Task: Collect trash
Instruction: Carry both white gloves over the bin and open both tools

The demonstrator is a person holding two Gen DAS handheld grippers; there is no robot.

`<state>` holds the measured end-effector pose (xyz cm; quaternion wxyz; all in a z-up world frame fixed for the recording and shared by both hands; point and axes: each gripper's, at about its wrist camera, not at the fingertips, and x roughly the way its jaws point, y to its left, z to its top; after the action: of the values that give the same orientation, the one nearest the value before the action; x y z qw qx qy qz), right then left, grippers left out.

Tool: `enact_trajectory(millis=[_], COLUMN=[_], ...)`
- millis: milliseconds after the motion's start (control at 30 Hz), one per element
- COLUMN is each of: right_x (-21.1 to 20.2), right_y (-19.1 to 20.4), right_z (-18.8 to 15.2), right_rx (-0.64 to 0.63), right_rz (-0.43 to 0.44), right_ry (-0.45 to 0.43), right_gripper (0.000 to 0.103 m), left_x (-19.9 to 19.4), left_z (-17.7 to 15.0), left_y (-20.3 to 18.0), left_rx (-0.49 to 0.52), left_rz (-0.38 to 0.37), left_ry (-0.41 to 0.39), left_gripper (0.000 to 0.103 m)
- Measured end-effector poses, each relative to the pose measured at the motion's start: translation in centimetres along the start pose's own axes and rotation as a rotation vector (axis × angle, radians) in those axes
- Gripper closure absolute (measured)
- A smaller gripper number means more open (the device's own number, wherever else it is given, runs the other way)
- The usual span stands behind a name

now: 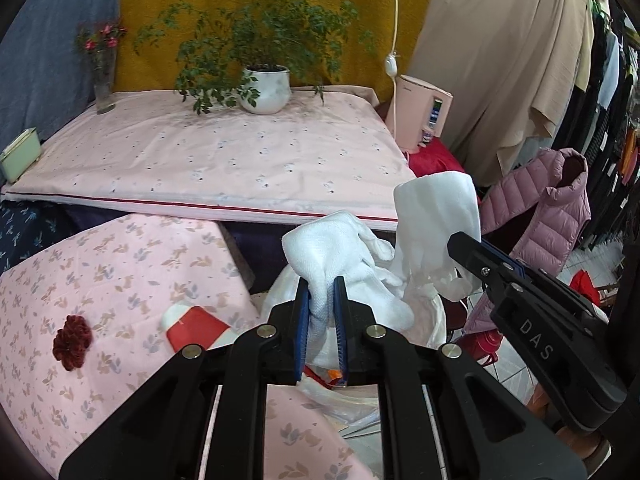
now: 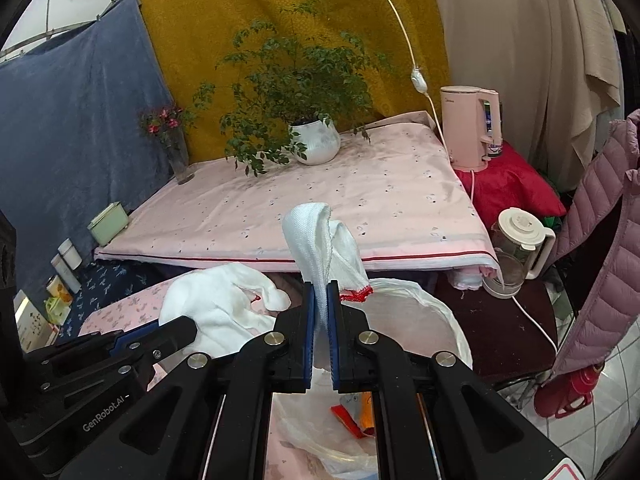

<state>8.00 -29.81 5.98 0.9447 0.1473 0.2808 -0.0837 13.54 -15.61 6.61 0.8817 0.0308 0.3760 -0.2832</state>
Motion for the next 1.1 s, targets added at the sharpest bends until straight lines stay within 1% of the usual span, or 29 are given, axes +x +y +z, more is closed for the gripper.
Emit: enact_trajectory(millis=[100,167,200,233,300,500,933,1000,1033,1067,1100], right_x=[-0.2,-0.2,-0.2,-0.2,-0.2,-0.1,0.6,0.7,0.6,0.6,0.6], right_y=[-1.2,-1.8,-2.0,-2.2,-2.5,-2.8,-1.6,-1.4,-1.2,-1.1,-0.9], right_z=[0.1,0.1,0.1,0.1,0.1,0.0,-0.2,-0.2,-0.2,-0.3,-0.3], right_rx=[0.016,0.022,0.023,0.024,0.027,0.034,0.019,0.014,0.011,0.007,0.005], right_rz=[-0.015,-0.024,-0.028,-0.031,-0.035,-0.033,-0.02,-0.025,-0.031,-0.035,-0.032], right_ry=[-0.001,0.0,0.001,0.002,0.003,0.006,0.018,0.016,0.01,0.008,0.011], right_gripper=[0.097,0.097,0.097,0.097,0.097,0.097,0.096,0.092,0.092,0.089,0.081], left_x=[0.5,0.8,0.8,0.6,0.5,0.8,0.4,0.3,0.3,0.3,0.3], left_z=[0.0,0.1,0.1,0.2,0.3,0.3,-0.2,-0.3,-0.3,-0.4,-0.4], left_y=[-0.8,-1.1,-1.2,-1.2,-1.4,-1.0,0.5,0.7,0.8,1.0,1.1], left_rx=[0.005,-0.004,-0.01,-0.017,-0.014,-0.017,-0.037,-0.041,-0.044,-0.048,-0.051], left_rz=[-0.006,-0.009,-0.002,0.007,0.013,0.034,0.057,0.061,0.063,0.065,0.065], left_ry=[-0.002,-0.003,-0.012,-0.03,-0.048,-0.038,-0.04,-0.038,-0.037,-0.036,-0.035], left_gripper=[0.088,0.071,0.052,0.043,0.043,0.043,0.043,0.043,0.043,0.043,0.043])
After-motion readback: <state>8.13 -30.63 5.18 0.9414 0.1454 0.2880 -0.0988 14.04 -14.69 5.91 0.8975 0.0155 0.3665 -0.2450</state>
